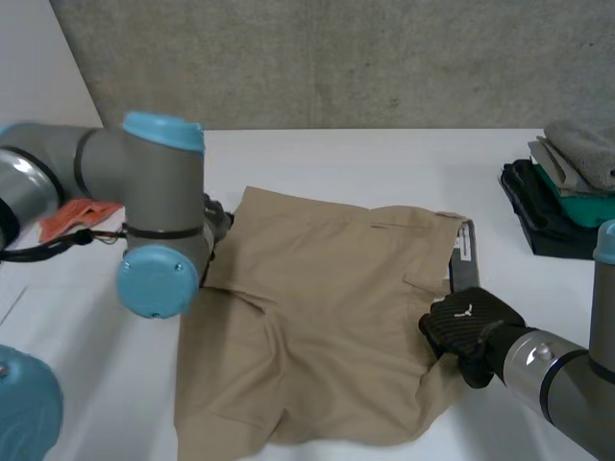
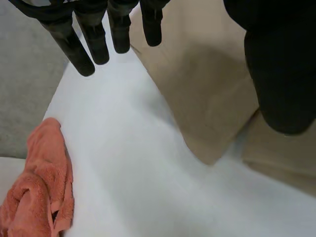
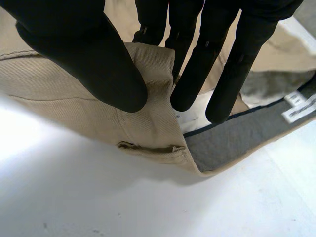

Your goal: Fold the laundry.

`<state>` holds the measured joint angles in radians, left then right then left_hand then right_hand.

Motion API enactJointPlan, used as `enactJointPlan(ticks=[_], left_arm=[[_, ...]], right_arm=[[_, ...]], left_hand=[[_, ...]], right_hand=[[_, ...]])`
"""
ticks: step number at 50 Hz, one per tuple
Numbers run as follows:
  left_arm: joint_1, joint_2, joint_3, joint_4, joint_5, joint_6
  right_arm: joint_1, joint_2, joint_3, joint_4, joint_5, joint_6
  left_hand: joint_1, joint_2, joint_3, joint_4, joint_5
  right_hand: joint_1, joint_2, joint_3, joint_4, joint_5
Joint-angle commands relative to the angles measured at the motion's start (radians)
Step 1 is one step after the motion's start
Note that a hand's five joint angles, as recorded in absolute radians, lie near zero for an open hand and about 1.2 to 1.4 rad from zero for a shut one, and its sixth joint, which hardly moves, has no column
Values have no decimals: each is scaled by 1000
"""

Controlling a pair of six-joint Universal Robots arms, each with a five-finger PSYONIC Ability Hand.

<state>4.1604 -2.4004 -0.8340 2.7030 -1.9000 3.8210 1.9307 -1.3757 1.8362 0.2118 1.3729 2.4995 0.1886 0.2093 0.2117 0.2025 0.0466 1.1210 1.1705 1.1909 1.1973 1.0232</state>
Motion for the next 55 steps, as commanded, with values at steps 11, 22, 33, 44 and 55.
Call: enactJointPlan(ticks=[11, 22, 33, 44, 55], left_arm=[[37, 527, -543, -37, 298, -230], [-22, 653, -864, -39, 364, -230], [-57, 436, -817, 144, 250, -241], [-65, 538, -904, -136, 361, -71], [-57, 428, -628, 4, 256, -95]], right_arm=[[-105, -22, -31, -135, -9, 352], [-139, -10, -32, -172, 80, 524], [-125, -43, -34, -105, 69, 445], [-308, -63, 66, 492, -161, -486], [-268, 53, -149, 210, -149, 11]], left_hand=[[57, 36, 34, 43, 25], [163, 142, 140, 149, 130], [1208, 1187, 1185, 1194, 1175], [1208, 1187, 1185, 1194, 1175], [1208, 1187, 1185, 1194, 1175]], right_hand=[[275, 226, 205, 199, 199], [275, 226, 205, 199, 199], [275, 226, 205, 199, 199], [275, 226, 205, 199, 199], [275, 226, 205, 199, 199]])
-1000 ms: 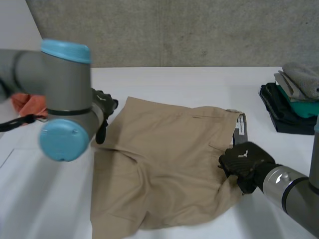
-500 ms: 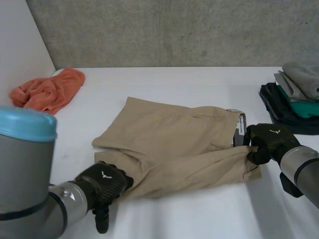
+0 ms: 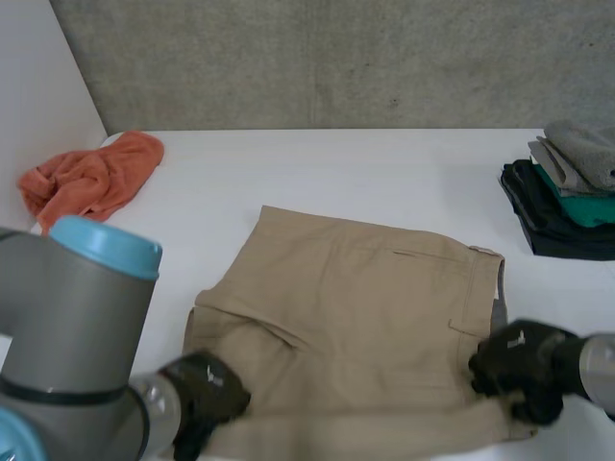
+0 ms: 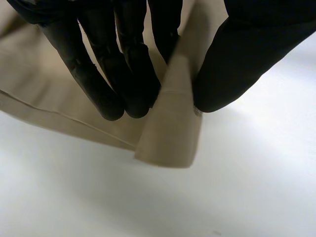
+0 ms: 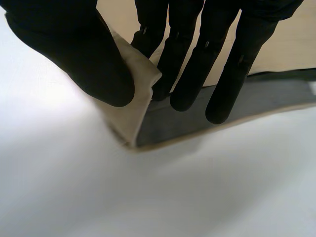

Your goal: Fold the laundry.

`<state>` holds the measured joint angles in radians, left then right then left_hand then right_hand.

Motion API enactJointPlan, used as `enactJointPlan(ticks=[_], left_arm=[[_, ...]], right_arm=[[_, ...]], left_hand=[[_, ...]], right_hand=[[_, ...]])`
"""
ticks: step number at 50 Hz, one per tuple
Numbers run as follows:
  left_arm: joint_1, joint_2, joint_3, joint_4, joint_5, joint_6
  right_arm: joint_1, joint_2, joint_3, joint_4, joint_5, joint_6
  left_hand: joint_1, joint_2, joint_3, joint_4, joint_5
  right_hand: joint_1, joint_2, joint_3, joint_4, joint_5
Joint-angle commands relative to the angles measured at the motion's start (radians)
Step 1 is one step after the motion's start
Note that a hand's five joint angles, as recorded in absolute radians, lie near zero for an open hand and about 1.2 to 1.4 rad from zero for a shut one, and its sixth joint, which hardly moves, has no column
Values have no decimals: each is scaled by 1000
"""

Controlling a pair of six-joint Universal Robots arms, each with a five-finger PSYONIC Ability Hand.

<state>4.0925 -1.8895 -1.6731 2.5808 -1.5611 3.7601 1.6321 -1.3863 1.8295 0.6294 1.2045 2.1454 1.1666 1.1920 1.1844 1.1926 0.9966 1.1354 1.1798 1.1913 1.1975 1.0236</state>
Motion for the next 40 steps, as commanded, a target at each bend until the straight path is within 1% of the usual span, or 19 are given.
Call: enactJointPlan(ticks=[1, 4, 5, 8, 9, 12, 13, 16, 17, 18, 19, 20, 21, 25, 27, 30, 34, 35, 40], left_arm=[[14, -95, 243, 149, -85, -33], [28, -163, 386, 249, -74, -42], [32, -210, 474, 301, -71, -34], [31, -290, 608, 357, -73, -33], [31, -348, 704, 380, -76, -33], [26, -437, 840, 389, -85, -31], [22, -500, 924, 384, -92, -28], [11, -585, 1044, 361, -108, -22], [3, -632, 1106, 334, -111, -22], [-1, -649, 1134, 317, -111, -22], [-6, -663, 1154, 303, -109, -22], [-12, -674, 1170, 291, -108, -20], [-24, -684, 1190, 270, -108, -23], [-29, -657, 1181, 255, -120, -45], [-23, -629, 1150, 255, -137, -65], [-9, -559, 1064, 265, -168, -129], [5, -467, 939, 306, -149, -186], [8, -432, 884, 326, -131, -201], [22, -347, 739, 377, -60, -230]], right_arm=[[38, 66, -151, -230, 23, 387], [71, 93, -182, -345, 55, 447], [86, 113, -197, -419, 94, 467], [107, 144, -208, -539, 180, 488], [117, 160, -211, -618, 245, 498], [129, 188, -205, -744, 317, 495], [138, 213, -197, -837, 340, 482], [153, 250, -177, -977, 343, 452], [160, 269, -164, -1066, 345, 427], [164, 280, -159, -1109, 345, 412], [167, 294, -156, -1152, 349, 395], [170, 306, -156, -1187, 354, 378], [176, 325, -154, -1253, 368, 339], [186, 320, -118, -1326, 403, 280], [187, 294, -101, -1324, 400, 297], [180, 216, -62, -1285, 365, 356], [167, 89, -38, -1050, 297, 428], [155, 49, -44, -912, 262, 461], [78, 1, -72, -541, 208, 576]], left_hand=[[230, 204, 212, 204, 225], [230, 204, 212, 204, 225], [230, 204, 212, 204, 225], [230, 204, 212, 204, 225], [230, 204, 212, 204, 225], [230, 204, 212, 204, 225], [230, 204, 212, 204, 225], [230, 204, 212, 204, 225], [230, 204, 212, 204, 225], [-34, -60, -52, -61, -39], [-438, -464, -456, -464, -443], [-872, -898, -890, -898, -877], [-992, -1017, -1010, -1018, -997], [-992, -1017, -1010, -1018, -997], [-992, -1017, -1010, -1018, -997], [-992, -1017, -1010, -1018, -997], [-992, -1017, -1010, -1018, -997], [-992, -1017, -1010, -1018, -997], [-992, -1017, -1010, -1018, -997]], right_hand=[[261, 216, 205, 199, 198], [261, 216, 205, 199, 198], [261, 216, 205, 199, 198], [261, 216, 205, 199, 198], [261, 216, 205, 199, 198], [261, 216, 205, 199, 198], [261, 216, 205, 199, 198], [261, 216, 205, 199, 198], [261, 216, 205, 199, 198], [66, 21, 10, 4, 3], [-311, -356, -367, -373, -374], [-754, -798, -810, -816, -816], [-961, -1005, -1017, -1023, -1024], [-961, -1005, -1017, -1023, -1024], [-961, -1005, -1017, -1023, -1024], [-961, -1005, -1017, -1023, -1024], [-961, -1005, -1017, -1023, -1024], [-961, -1005, -1017, -1023, -1024], [-961, -1005, -1017, -1023, -1024]])
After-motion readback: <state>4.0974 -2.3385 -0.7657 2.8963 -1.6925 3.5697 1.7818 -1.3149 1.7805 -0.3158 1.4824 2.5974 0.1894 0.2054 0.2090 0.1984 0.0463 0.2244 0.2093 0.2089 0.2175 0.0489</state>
